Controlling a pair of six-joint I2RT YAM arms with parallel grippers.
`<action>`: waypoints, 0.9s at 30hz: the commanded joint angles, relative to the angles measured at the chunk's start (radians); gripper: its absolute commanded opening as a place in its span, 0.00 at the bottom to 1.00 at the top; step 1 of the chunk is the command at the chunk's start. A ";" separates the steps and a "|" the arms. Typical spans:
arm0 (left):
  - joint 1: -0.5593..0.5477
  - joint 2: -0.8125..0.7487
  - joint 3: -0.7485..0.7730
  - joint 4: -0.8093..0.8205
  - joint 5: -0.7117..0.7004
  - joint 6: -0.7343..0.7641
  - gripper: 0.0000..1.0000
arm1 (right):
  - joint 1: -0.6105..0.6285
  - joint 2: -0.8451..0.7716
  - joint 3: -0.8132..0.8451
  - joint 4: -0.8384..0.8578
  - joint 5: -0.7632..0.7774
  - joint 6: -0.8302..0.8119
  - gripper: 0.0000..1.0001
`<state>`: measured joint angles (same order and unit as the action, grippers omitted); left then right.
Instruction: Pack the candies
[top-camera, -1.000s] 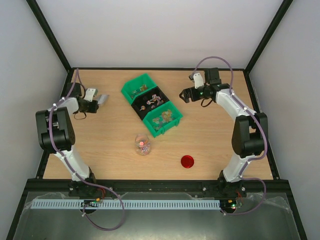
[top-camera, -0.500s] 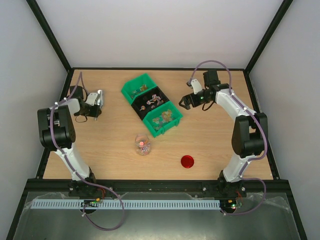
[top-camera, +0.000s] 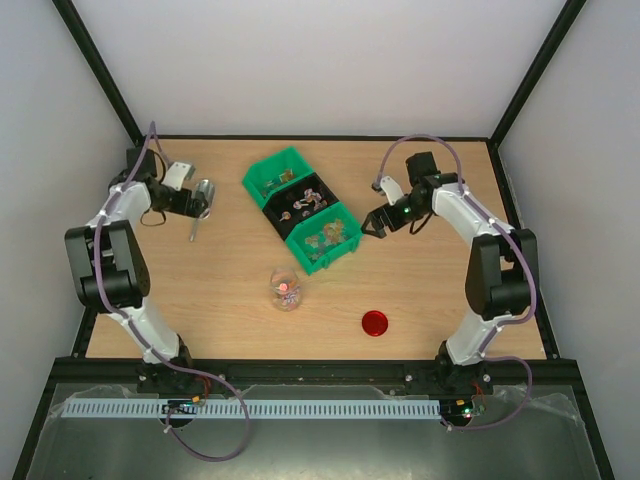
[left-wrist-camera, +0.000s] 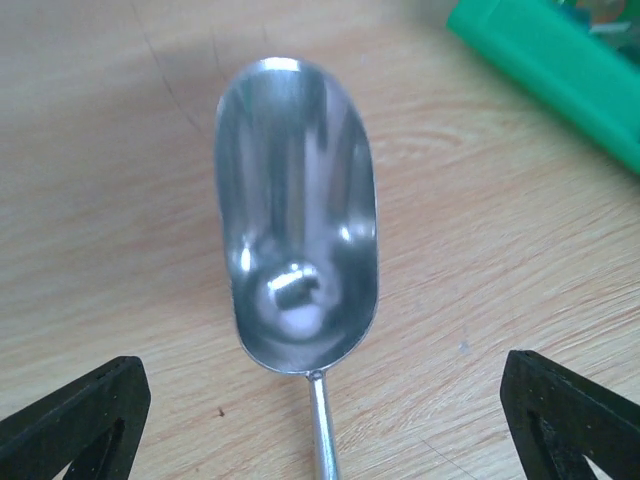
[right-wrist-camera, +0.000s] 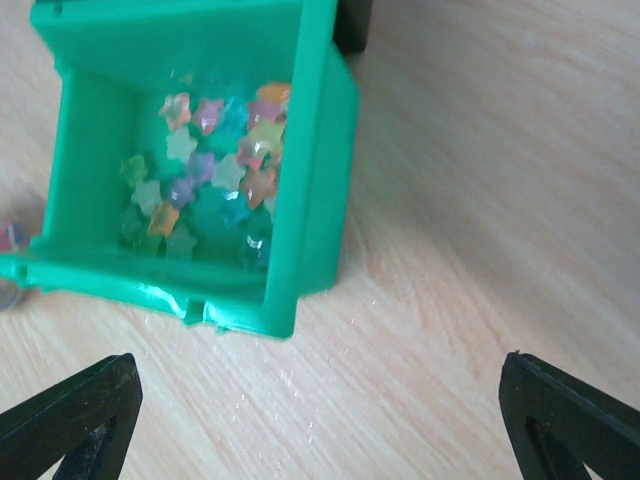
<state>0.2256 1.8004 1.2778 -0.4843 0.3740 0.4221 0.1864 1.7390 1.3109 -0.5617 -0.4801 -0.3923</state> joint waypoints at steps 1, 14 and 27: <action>0.004 -0.082 0.083 -0.088 0.046 0.006 0.99 | -0.002 -0.041 -0.049 -0.146 -0.031 -0.137 0.99; -0.002 -0.307 0.108 0.162 0.093 -0.252 0.99 | 0.124 -0.278 -0.393 -0.060 0.120 -0.356 0.87; -0.222 -0.388 0.103 0.183 -0.101 -0.142 0.99 | 0.246 -0.341 -0.588 0.042 0.195 -0.401 0.63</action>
<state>0.0544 1.4696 1.4002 -0.3389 0.3809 0.2264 0.4046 1.4002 0.7460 -0.5442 -0.3168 -0.7715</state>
